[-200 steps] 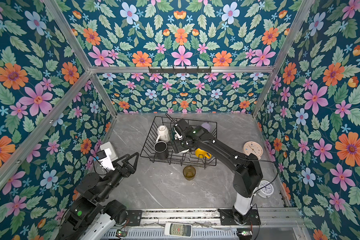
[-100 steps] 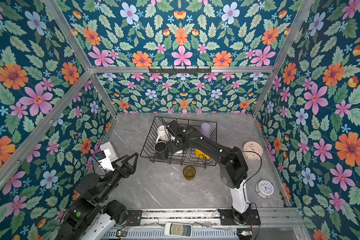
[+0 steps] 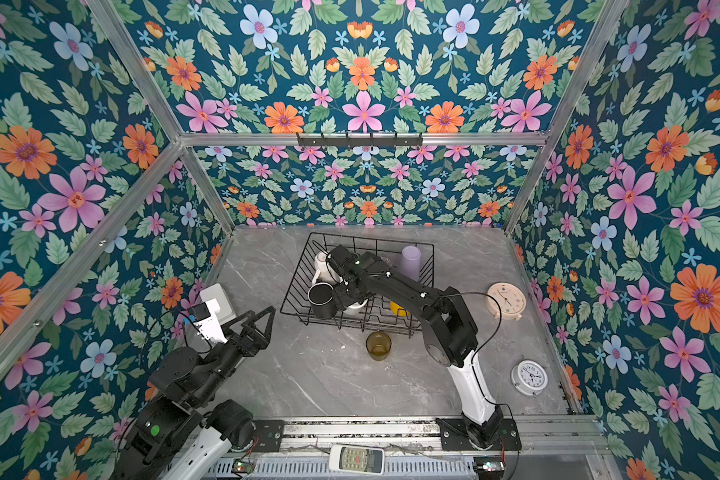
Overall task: Load the cups into the dish rack
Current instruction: 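Lower the inverted white mug into the rack beside the yellow mug with the right gripper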
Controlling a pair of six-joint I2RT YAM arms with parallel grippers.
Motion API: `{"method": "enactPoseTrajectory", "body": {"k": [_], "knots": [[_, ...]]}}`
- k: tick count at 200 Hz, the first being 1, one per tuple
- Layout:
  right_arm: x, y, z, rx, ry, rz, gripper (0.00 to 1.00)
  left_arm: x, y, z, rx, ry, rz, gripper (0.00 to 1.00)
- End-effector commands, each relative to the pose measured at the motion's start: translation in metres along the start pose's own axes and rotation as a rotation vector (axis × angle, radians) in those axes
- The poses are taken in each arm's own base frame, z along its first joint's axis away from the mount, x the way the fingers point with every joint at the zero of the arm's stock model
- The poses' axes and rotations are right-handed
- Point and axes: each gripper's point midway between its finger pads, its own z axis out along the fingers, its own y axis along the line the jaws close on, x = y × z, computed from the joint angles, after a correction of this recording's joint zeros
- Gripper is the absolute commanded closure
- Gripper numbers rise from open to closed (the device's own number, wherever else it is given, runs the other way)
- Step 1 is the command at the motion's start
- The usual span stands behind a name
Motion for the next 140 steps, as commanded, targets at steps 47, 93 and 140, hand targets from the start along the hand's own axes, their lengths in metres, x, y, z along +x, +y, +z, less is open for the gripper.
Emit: {"method": "enactPoseTrajectory", "body": {"k": [47, 93, 140], "knots": [[0.004, -0.004, 0.014, 0.034, 0.038, -0.007, 0.97, -0.003, 0.001, -0.001, -0.009, -0.011, 0.013, 0.00], [0.009, -0.004, 0.021, 0.038, 0.064, -0.007, 0.68, -0.004, 0.001, -0.002, -0.012, -0.012, 0.012, 0.00], [0.008, -0.002, 0.016, 0.026, 0.054, -0.006, 0.37, -0.005, 0.001, -0.003, -0.016, -0.012, 0.012, 0.00]]}}
